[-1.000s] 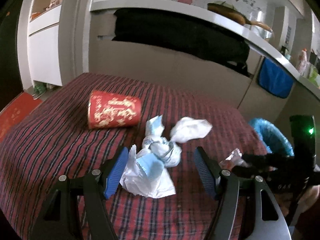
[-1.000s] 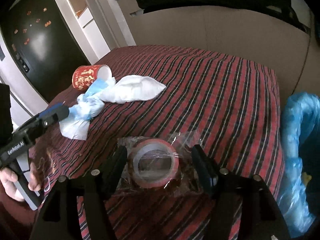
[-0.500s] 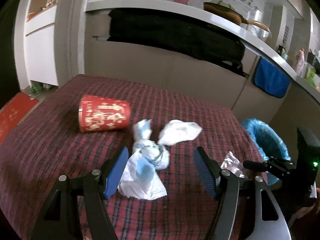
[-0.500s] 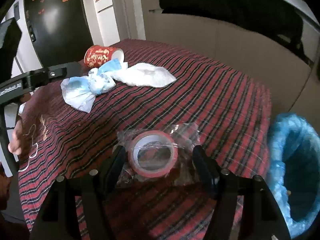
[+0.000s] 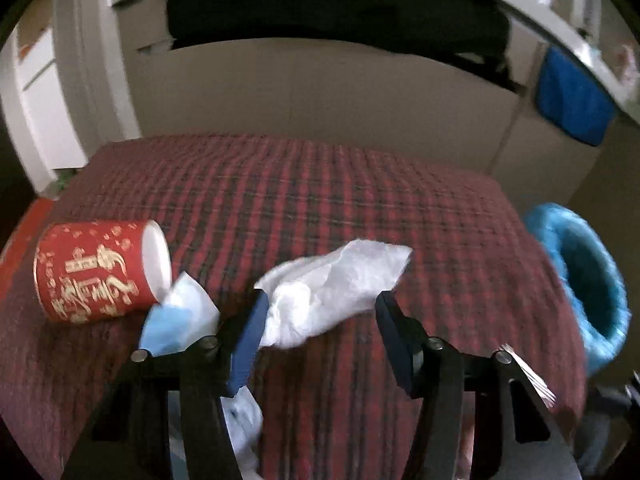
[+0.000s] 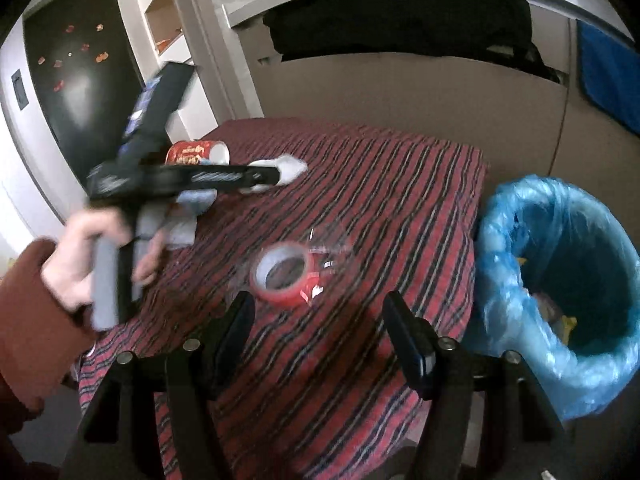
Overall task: Collect trash
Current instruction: 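Grasp the white tissue with the left tool while the right tool closes on the tape roll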
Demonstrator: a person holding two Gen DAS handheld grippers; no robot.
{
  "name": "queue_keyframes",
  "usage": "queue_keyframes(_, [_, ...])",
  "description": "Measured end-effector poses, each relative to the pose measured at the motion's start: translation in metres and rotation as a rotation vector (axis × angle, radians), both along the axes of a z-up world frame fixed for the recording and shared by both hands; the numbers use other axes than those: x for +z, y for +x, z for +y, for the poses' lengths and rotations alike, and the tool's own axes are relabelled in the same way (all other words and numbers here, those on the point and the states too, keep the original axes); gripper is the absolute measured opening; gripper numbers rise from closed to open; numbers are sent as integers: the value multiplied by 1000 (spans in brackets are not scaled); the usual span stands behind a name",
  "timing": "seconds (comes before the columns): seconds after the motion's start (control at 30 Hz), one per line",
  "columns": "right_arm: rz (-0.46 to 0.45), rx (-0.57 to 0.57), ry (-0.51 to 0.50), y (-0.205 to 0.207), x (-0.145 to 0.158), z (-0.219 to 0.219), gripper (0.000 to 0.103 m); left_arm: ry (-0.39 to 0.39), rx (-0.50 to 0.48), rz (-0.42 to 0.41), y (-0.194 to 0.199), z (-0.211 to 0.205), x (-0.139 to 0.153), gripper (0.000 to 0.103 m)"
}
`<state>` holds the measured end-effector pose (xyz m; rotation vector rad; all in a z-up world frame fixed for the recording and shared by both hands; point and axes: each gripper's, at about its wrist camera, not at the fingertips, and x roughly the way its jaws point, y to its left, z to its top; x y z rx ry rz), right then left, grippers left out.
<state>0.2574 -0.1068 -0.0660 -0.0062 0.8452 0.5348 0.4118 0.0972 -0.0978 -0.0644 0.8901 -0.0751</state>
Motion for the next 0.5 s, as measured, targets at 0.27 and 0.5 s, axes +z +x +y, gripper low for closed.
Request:
queue_keyframes(0.27, [12, 19, -9, -9, -6, 7, 63, 28, 20, -15, -6, 2, -1, 24])
queue_keyframes(0.5, [53, 41, 14, -5, -5, 16, 63, -113, 4, -82, -56, 18, 25, 4])
